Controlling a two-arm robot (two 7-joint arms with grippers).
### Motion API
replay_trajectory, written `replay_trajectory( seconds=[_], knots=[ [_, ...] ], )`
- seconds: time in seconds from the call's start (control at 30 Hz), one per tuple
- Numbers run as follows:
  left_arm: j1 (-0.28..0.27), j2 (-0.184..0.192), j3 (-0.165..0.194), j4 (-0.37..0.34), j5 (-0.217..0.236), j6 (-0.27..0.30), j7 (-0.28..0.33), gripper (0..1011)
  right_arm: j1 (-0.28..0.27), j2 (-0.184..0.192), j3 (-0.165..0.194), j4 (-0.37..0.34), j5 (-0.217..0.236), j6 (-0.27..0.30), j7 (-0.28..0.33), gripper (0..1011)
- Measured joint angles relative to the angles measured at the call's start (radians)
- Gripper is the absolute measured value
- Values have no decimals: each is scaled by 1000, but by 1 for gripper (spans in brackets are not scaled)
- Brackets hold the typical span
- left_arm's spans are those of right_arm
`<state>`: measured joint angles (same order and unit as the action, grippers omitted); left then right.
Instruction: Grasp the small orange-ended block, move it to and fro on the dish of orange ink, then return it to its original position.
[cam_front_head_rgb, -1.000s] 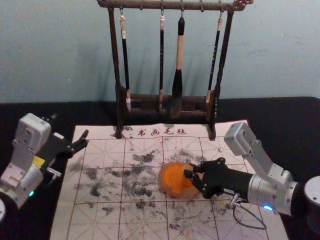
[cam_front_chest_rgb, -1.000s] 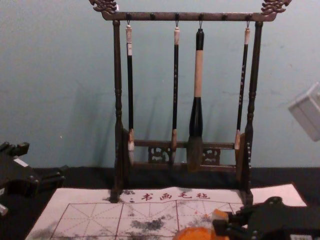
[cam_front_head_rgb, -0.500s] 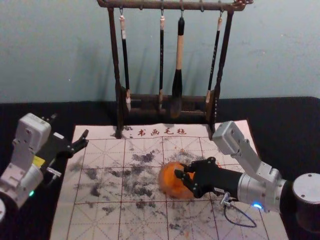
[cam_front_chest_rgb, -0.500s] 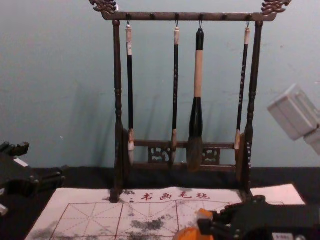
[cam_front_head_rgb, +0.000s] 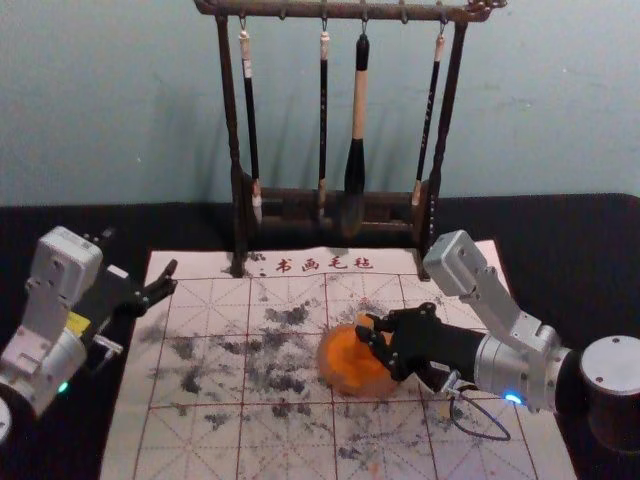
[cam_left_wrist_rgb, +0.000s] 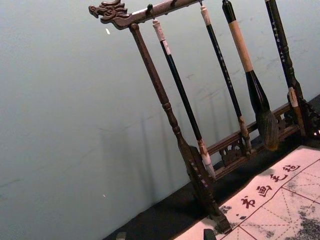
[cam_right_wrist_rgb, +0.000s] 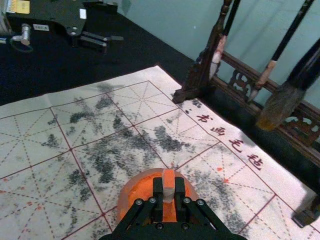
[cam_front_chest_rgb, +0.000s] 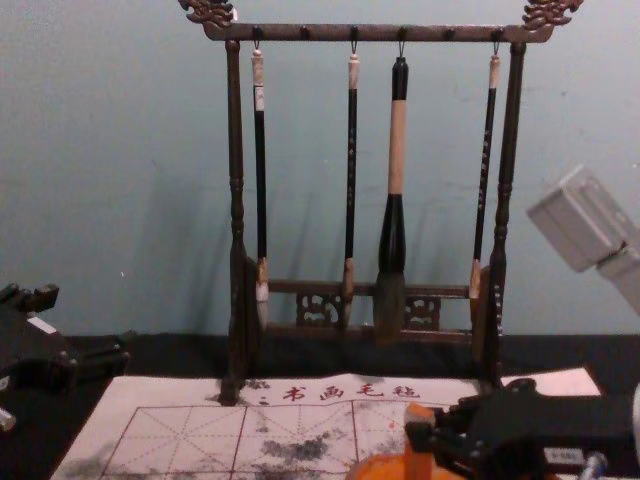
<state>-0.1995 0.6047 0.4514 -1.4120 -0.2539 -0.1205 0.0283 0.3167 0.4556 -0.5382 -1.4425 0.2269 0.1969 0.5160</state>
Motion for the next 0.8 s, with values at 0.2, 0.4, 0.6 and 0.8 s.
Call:
replay_trajectory(
  seconds=[0.2, 0.4, 0.6, 0.8],
  knots=[
    [0, 0, 0, 0, 0, 0, 0, 1001, -12, 11, 19, -16, 9, 5, -2, 82],
    [0, 0, 0, 0, 0, 0, 0, 1001, -48, 34, 52, -66, 34, 12, -13, 82],
    [0, 0, 0, 0, 0, 0, 0, 1001, -101, 67, 107, -143, 70, 18, -41, 82],
    [0, 0, 0, 0, 0, 0, 0, 1001, -162, 112, 171, -221, 119, 22, -57, 82]
  ],
)
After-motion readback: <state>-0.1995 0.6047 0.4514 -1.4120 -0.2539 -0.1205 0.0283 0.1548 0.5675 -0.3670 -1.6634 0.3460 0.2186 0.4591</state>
